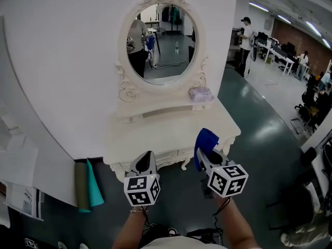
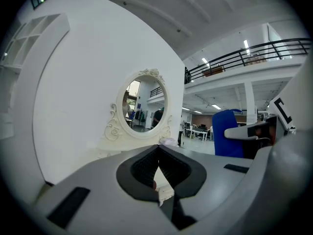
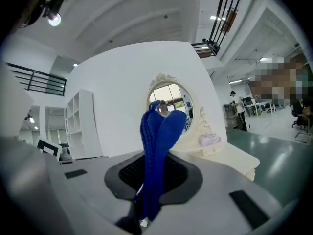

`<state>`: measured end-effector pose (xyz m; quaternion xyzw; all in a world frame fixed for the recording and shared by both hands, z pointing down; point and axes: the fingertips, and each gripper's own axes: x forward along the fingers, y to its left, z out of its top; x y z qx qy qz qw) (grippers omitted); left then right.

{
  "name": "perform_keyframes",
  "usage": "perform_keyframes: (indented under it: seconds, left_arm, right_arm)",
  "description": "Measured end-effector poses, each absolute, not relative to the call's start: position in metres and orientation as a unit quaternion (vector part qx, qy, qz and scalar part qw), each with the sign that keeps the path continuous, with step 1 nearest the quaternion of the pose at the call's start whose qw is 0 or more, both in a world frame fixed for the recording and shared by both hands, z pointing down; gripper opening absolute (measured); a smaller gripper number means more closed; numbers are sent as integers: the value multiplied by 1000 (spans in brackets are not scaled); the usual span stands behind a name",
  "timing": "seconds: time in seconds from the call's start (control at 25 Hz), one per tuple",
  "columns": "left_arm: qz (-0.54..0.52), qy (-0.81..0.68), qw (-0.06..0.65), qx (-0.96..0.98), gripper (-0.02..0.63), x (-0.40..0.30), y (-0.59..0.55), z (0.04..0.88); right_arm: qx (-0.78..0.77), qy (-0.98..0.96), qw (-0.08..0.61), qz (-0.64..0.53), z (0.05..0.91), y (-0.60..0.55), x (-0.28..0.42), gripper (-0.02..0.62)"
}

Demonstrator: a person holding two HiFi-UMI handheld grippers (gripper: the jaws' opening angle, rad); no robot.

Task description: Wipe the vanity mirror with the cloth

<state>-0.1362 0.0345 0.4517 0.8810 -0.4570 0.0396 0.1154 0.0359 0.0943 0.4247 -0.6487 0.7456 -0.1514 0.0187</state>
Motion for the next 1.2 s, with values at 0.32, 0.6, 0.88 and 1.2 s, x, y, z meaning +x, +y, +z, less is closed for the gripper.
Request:
perform_keyframes:
  seconds: [0.32,0.6,0.88,1.2]
  left_arm:
    - [54,-487,118,864,9,-129,-17,469]
    - [37,-489,124,862,9,-87,-103,476]
    - [4,-496,120,860,9,-51,-199,456]
    - [-7,-512,126,850,9,-49,-281,458]
  right_arm:
    - [-625,764,4,-160,445,39,51,66]
    - [-632,762,-7,-142,444,-35,100,66]
    - [-619,778,-30,-104,412,-129,126,66]
    - [-616,779,-54,-100,411,-212,136,66]
